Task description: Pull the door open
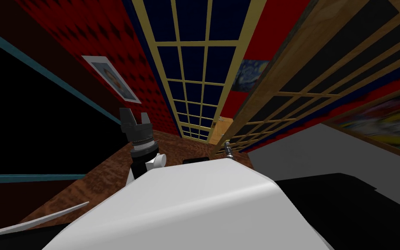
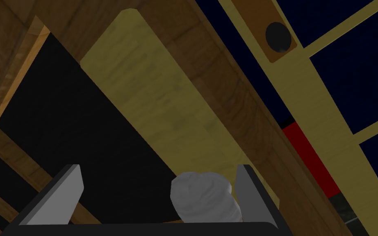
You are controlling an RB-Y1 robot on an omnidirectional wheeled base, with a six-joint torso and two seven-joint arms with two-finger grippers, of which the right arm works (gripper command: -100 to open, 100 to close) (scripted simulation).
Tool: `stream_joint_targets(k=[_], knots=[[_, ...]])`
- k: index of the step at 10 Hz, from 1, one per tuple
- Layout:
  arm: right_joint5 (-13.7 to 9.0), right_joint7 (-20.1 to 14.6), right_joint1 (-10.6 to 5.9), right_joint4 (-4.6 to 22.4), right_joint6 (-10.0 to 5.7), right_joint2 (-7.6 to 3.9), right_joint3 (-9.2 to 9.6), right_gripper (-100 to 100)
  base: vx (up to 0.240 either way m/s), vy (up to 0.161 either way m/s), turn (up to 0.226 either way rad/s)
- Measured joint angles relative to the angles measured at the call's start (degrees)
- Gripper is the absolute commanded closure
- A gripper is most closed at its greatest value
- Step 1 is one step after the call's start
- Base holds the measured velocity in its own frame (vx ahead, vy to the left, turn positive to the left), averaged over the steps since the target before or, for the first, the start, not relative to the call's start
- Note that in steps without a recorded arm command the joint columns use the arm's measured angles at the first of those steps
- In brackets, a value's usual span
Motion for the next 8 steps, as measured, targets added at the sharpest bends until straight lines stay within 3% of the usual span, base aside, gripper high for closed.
stream_joint_targets(k=[3,4,6,7,8], knots=[[-1.08,-3.24,0.17,0.17,-0.23,-0.28,0.69,100,-0.034,-0.022,0.072],[-1.35,-3.36,-1.29,3.15,-1.76,-0.92,0.47,100,0.001,0.012,-0.014],[-1.72,-4.48,-0.11,0.89,-0.67,-0.42,0.82,100,-0.028,-0.029,0.102],[-2.06,-5.39,-0.27,1.84,-1.31,-0.74,0.92,100,-0.067,-0.033,0.138],[-2.60,-6.49,0.26,0.80,-1.26,-0.35,1.24,100,-0.053,-0.022,0.073]])
